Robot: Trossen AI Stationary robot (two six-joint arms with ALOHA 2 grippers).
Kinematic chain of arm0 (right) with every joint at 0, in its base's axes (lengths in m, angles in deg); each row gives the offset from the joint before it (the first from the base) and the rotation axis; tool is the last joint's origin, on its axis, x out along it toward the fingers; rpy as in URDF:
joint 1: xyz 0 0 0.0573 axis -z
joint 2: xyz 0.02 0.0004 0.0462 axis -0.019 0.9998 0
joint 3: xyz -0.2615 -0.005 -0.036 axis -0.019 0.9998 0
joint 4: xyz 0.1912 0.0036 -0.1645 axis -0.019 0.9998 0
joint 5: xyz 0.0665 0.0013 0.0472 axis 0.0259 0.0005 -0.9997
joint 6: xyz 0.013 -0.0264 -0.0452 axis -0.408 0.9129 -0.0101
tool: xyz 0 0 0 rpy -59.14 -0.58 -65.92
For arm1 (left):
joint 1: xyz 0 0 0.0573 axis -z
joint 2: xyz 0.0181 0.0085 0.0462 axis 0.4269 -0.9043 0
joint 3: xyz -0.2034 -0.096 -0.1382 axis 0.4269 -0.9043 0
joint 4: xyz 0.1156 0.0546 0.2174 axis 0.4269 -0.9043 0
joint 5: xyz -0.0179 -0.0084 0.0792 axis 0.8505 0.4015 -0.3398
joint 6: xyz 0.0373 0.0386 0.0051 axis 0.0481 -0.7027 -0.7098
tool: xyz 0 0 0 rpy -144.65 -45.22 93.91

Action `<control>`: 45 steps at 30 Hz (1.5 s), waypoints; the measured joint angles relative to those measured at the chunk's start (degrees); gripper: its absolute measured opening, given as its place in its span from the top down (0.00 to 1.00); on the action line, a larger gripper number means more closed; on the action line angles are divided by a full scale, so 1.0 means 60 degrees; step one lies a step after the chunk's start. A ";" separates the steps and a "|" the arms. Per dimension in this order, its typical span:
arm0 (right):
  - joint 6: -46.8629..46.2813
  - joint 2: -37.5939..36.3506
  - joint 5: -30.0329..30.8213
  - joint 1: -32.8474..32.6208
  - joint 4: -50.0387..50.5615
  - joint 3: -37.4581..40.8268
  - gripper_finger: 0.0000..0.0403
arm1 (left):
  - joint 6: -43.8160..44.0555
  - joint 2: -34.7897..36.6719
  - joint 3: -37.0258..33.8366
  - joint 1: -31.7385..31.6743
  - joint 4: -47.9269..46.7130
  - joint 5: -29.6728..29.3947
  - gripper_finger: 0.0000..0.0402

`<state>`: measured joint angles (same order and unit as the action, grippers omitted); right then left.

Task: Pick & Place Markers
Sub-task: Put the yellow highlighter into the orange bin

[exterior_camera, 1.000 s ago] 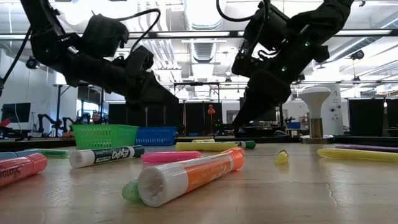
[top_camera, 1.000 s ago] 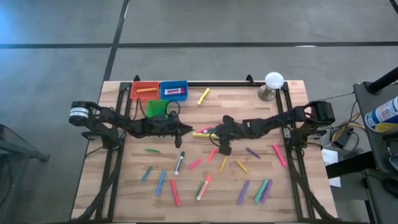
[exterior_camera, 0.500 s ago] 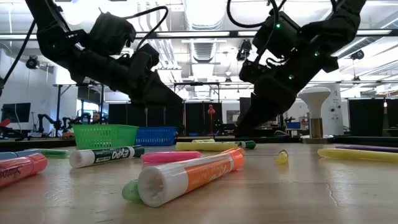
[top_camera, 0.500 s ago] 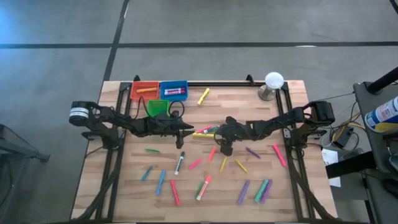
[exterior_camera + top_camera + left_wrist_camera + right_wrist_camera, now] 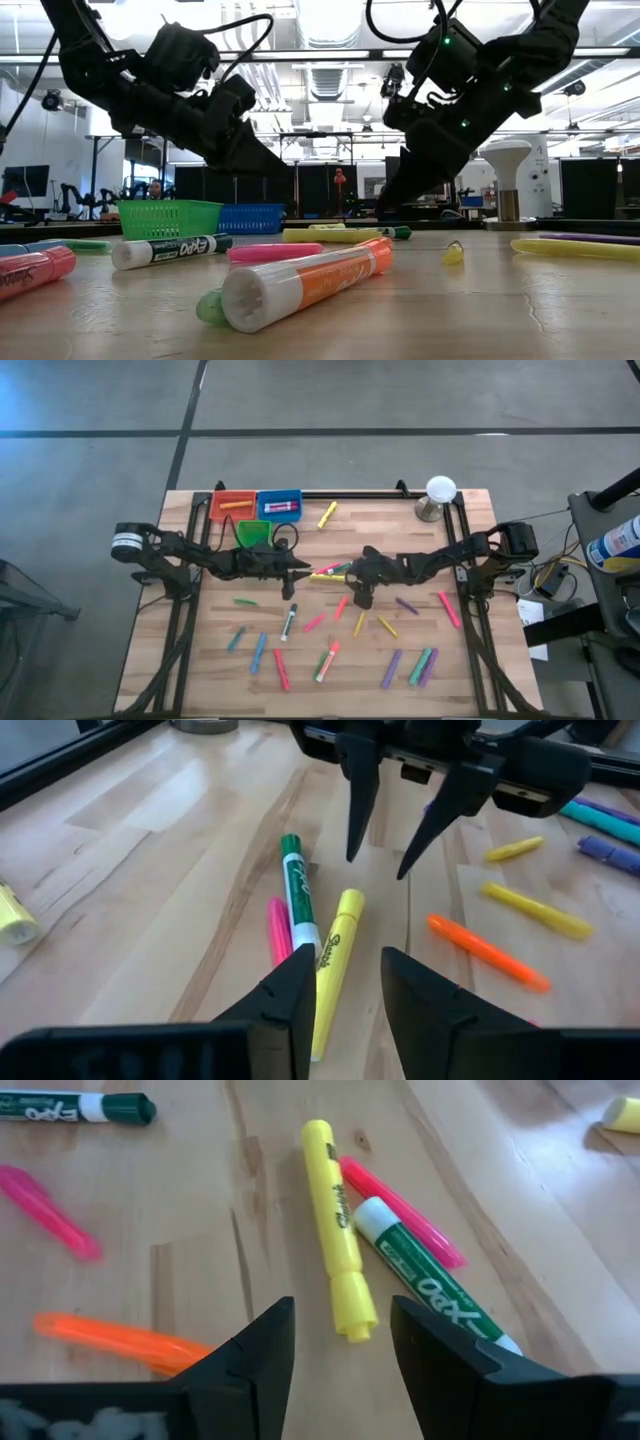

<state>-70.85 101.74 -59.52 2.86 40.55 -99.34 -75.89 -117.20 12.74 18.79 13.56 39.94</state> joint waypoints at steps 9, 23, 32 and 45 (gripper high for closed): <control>0.0033 0.0387 0.0071 0.0020 -0.0089 -0.0176 0.60 | 0.0004 0.0000 0.0000 0.0000 0.0001 0.0000 0.73; -0.0170 0.2126 0.0266 -0.0006 0.0356 -0.1295 0.70 | 0.0183 0.0000 -0.0008 0.0000 -0.0440 -0.0001 0.73; 0.0419 0.1667 0.0209 -0.0231 0.0695 -0.1261 0.86 | 0.0617 0.0000 0.0000 0.0000 -0.0675 -0.0004 0.73; 0.2989 0.1920 0.0497 -0.0614 0.2425 -0.3412 0.85 | 0.0520 0.0000 0.0991 0.0184 -0.3005 0.0826 0.73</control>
<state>-52.92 113.26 -56.54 -0.83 55.10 -119.81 -72.76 -117.20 18.69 19.89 -4.47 44.89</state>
